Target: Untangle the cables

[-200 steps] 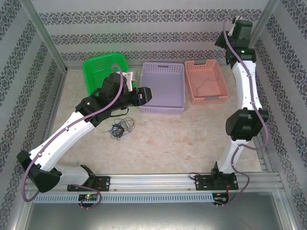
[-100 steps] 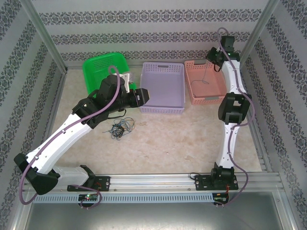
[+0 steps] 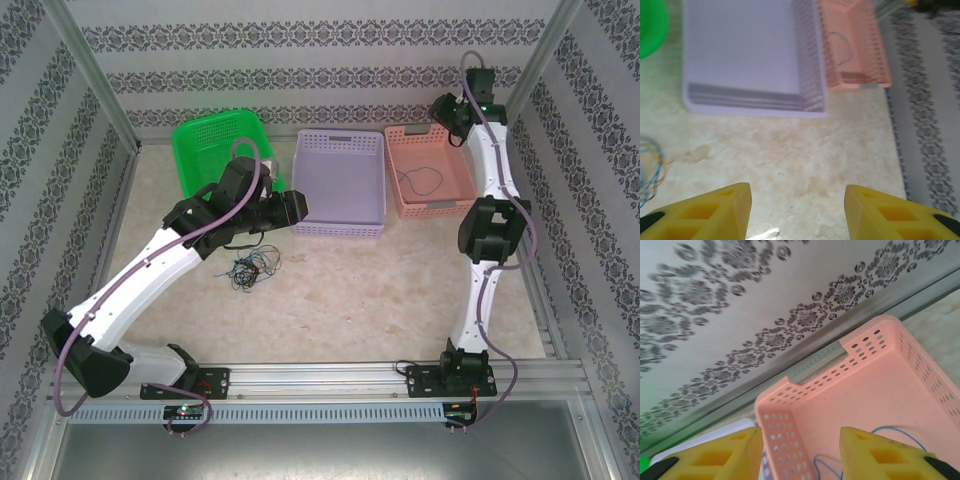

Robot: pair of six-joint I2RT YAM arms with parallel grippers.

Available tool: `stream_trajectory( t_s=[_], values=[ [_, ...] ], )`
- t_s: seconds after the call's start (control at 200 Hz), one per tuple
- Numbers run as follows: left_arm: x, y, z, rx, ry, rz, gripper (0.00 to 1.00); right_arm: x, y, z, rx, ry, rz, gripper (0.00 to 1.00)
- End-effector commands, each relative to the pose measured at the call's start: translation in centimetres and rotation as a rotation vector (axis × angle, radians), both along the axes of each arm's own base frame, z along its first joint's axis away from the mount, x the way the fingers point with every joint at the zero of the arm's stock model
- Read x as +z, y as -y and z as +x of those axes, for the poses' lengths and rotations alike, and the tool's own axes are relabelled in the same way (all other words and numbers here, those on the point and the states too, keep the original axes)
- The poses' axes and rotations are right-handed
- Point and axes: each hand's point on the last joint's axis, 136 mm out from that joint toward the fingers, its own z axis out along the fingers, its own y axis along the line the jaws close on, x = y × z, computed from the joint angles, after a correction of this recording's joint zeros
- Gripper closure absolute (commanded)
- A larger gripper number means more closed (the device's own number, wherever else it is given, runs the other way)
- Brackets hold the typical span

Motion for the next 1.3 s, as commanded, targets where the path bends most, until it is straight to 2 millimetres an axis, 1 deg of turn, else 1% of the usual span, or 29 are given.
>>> stream_trajectory(
  t_s=[0.0, 0.025, 0.07, 0.09, 0.14, 0.19, 0.24, 0.255, 0.26, 0.265, 0.27, 0.285, 0.295, 0.31, 0.315, 0.32, 0.415, 0.515, 0.595, 0.659, 0.699, 0.749, 0.804, 0.874, 0.914, 0.989, 1.104, 1.184, 1.294],
  values=[
    [-4.0, -4.8, -1.0, 0.183, -0.230, 0.027, 0.48, 8.8, -2.6, -3.7, 0.032, 0.151, -0.031, 0.57],
    [-4.9, -5.8, -1.2, 0.220, -0.279, 0.019, 0.48, 9.3, -3.6, -4.5, 0.049, 0.157, -0.040, 0.57],
    [-6.8, -7.7, -1.9, 0.292, -0.365, 0.015, 0.48, 9.4, -5.7, -6.4, 0.084, 0.149, -0.050, 0.58],
    [-7.5, -8.4, -2.2, 0.318, -0.400, 0.012, 0.48, 9.5, -7.1, -7.5, 0.110, 0.151, -0.052, 0.58],
    [-9.5, -9.7, -3.0, 0.358, -0.481, -0.009, 0.47, 9.8, -9.7, -9.5, 0.161, 0.174, -0.060, 0.59],
    [-11.2, -10.6, -3.5, 0.396, -0.549, -0.030, 0.47, 8.6, -13.1, -12.2, 0.225, 0.173, -0.075, 0.59],
    [-12.6, -11.3, -4.0, 0.426, -0.591, -0.039, 0.47, 7.9, -17.0, -15.0, 0.325, 0.193, -0.085, 0.59],
    [-13.0, -11.3, -4.0, 0.428, -0.595, -0.042, 0.47, 7.4, -18.0, -15.9, 0.351, 0.189, -0.090, 0.60],
    [-13.1, -11.4, -4.0, 0.430, -0.595, -0.044, 0.47, 6.9, -18.9, -16.6, 0.375, 0.184, -0.093, 0.59],
    [-13.2, -11.4, -4.0, 0.432, -0.596, -0.046, 0.47, 6.7, -19.3, -16.8, 0.384, 0.180, -0.093, 0.59],
    [-13.3, -11.4, -4.0, 0.433, -0.596, -0.047, 0.47, 6.7, -19.3, -16.8, 0.384, 0.180, -0.093, 0.59],
    [-13.5, -11.5, -3.9, 0.436, -0.596, -0.051, 0.47, 6.5, -20.5, -17.8, 0.415, 0.178, -0.093, 0.59],
    [-13.8, -11.6, -3.9, 0.438, -0.598, -0.053, 0.47, 5.7, -21.5, -18.8, 0.443, 0.164, -0.093, 0.59],
    [-14.2, -11.6, -3.9, 0.439, -0.599, -0.055, 0.46, 5.2, -22.1, -19.4, 0.462, 0.153, -0.090, 0.59],
    [-14.3, -11.6, -3.9, 0.440, -0.600, -0.055, 0.46, 4.8, -22.8, -20.0, 0.481, 0.146, -0.085, 0.59],
    [-14.4, -11.6, -3.8, 0.439, -0.600, -0.056, 0.46, 4.8, -22.8, -20.0, 0.481, 0.146, -0.085, 0.59],
    [-17.1, -11.4, -3.1, 0.402, -0.613, -0.041, 0.46, 0.0, -28.5, -25.9, 0.637, 0.037, 0.001, 0.59],
    [-19.8, -10.7, -2.4, 0.340, -0.658, -0.008, 0.46, -4.4, -32.5, -30.9, 0.742, -0.081, 0.079, 0.58],
    [-21.6, -10.2, -2.0, 0.288, -0.675, 0.032, 0.47, -7.5, -34.8, -33.5, 0.792, -0.193, 0.138, 0.57],
    [-23.2, -9.6, -2.1, 0.237, -0.694, 0.067, 0.52, -9.4, -36.0, -34.5, 0.808, -0.270, 0.183, 0.57],
    [-24.3, -9.5, -2.5, 0.211, -0.714, 0.107, 0.59, -10.3, -36.9, -34.9, 0.816, -0.297, 0.211, 0.57],
    [-25.3, -9.4, -3.2, 0.179, -0.726, 0.164, 0.74, -11.2, -37.6, -35.1, 0.810, -0.324, 0.230, 0.57],
    [-26.4, -9.7, -4.1, 0.161, -0.737, 0.225, 0.86, -12.2, -38.1, -35.0, 0.788, -0.348, 0.258, 0.57],
    [-27.0, -8.9, -4.9, 0.122, -0.727, 0.228, 1.00, -13.5, -38.3, -34.9, 0.750, -0.382, 0.284, 0.57],
    [-26.9, -7.9, -5.1, 0.082, -0.703, 0.213, 1.00, -14.1, -38.2, -34.8, 0.731, -0.395, 0.284, 0.57],
    [-25.8, -5.2, -5.4, -0.023, -0.632, 0.174, 1.00, -14.9, -37.8, -34.8, 0.697, -0.415, 0.271, 0.55],
    [-24.5, -2.0, -7.4, -0.170, -0.585, 0.184, 1.00, -16.0, -37.0, -34.8, 0.666, -0.424, 0.244, 0.54],
    [-24.2, -1.1, -8.8, -0.216, -0.579, 0.208, 1.00, -16.4, -36.8, -34.7, 0.660, -0.431, 0.229, 0.53],
    [-24.0, -1.3, -9.7, -0.211, -0.571, 0.209, 1.00, -17.4, -36.5, -34.8, 0.643, -0.451, 0.224, 0.54]
  ],
)
